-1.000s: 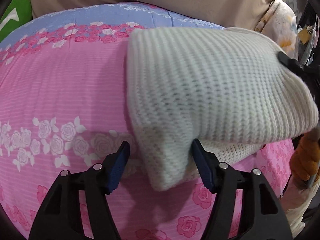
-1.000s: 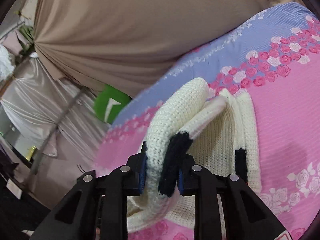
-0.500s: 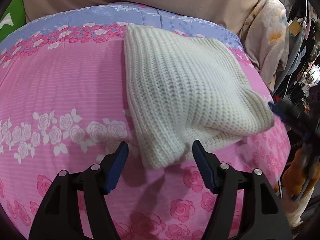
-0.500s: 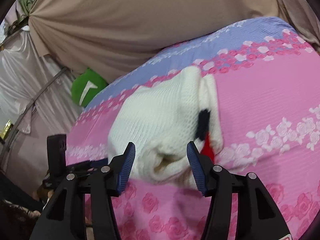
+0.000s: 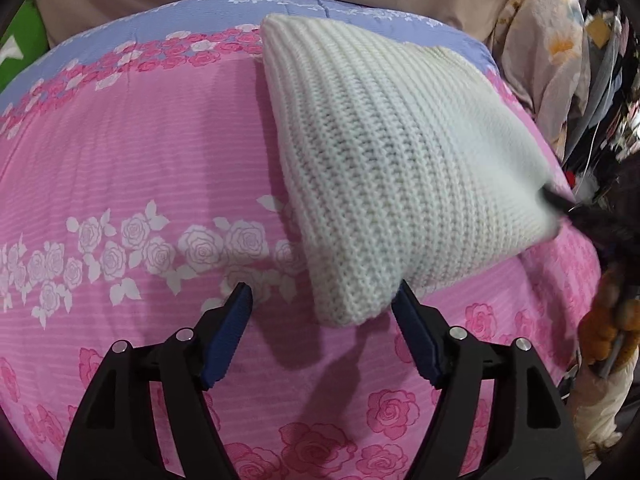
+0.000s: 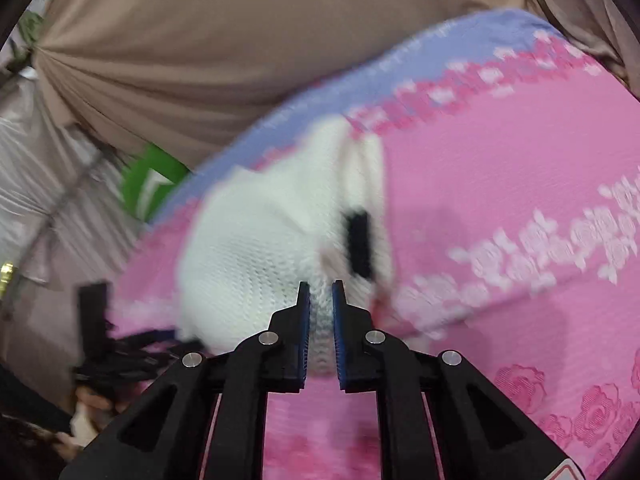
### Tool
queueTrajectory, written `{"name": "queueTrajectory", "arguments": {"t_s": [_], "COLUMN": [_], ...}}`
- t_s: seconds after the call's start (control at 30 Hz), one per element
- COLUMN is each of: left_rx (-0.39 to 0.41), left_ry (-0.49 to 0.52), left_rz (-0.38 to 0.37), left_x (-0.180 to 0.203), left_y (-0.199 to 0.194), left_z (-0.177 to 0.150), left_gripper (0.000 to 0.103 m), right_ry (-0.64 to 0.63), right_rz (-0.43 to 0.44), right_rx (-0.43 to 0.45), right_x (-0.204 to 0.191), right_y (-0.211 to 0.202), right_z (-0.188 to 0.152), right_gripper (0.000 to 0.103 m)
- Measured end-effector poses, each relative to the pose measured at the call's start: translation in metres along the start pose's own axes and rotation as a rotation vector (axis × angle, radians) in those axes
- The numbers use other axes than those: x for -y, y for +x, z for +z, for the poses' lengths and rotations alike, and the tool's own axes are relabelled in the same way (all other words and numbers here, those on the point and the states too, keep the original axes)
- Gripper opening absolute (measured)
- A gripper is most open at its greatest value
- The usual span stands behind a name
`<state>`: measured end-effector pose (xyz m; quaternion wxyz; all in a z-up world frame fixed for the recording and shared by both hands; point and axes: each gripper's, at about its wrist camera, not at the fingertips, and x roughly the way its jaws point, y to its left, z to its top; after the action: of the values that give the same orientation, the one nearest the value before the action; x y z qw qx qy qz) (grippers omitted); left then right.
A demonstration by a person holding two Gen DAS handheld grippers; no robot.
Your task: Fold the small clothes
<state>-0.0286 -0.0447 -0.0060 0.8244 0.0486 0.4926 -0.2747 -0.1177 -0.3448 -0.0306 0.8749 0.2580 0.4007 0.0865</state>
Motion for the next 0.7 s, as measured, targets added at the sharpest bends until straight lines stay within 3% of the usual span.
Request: {"name": "queueTrajectory", "arguments": {"t_s": [0.1,0.13,0.17,0.27,0.37,0.47,0.6,0.63,0.67,0.7], "left_rx": [-0.003,0.008,0.024,0.114,0.197,0.236,0.208,0.194,0.186,0.192], "left_ry": [-0.005,-0.012,-0.015,-0.015,-0.013,0.001,0.015,0.013,0.009,0.007], "left_rz": [-0.007,-0.023,-0.031,-0.040,-0.058,-0.062,-0.053,-0.055,-0.048,-0.031], "left_x": [0.000,-0.001,-0.001,0.001,0.007,0.017,0.034,0.036,0.038,0.040], "left_y": [-0.004,-0.009,-0.016,-0.046,-0.066,-0.063,-0.035,-0.028,-0.024,-0.022], "left_z": [0.000,0.001,0.001,0.008,0.027,0.051,0.066,0.066,0.067,0.066], "left_gripper": [0.069,0.068,0.068,0.069,0.074,0.074,0.074,0.074,0.074,0.074], "right_ry": [-0.007,-0.015,-0.020,-0.071,-0.106,-0.139,-0.161,-0.173,-0.187,-0.184], "right_rz": [0.002,0.001,0.003,-0.008,0.015,0.005,-0.041,-0.051,-0.044,-0.012], "right_rx": [0.038,0.047,0.056,0.105,0.181,0.186,0.067,0.032,-0.002,0.005], "right_x": [-0.004,-0.007,-0.009,-0.025,-0.037,-0.045,-0.045,-0.046,-0.046,-0.047], "right_y": [-0.012,-0.018,-0.023,-0.042,-0.054,-0.034,0.032,0.046,0.058,0.057], "right_z": [-0.002,0.000,0.002,0.012,0.041,0.080,0.124,0.129,0.136,0.139], "right_gripper": [0.013,0.019,0.028,0.035,0.057,0.060,0.060,0.048,0.012,0.014]}}
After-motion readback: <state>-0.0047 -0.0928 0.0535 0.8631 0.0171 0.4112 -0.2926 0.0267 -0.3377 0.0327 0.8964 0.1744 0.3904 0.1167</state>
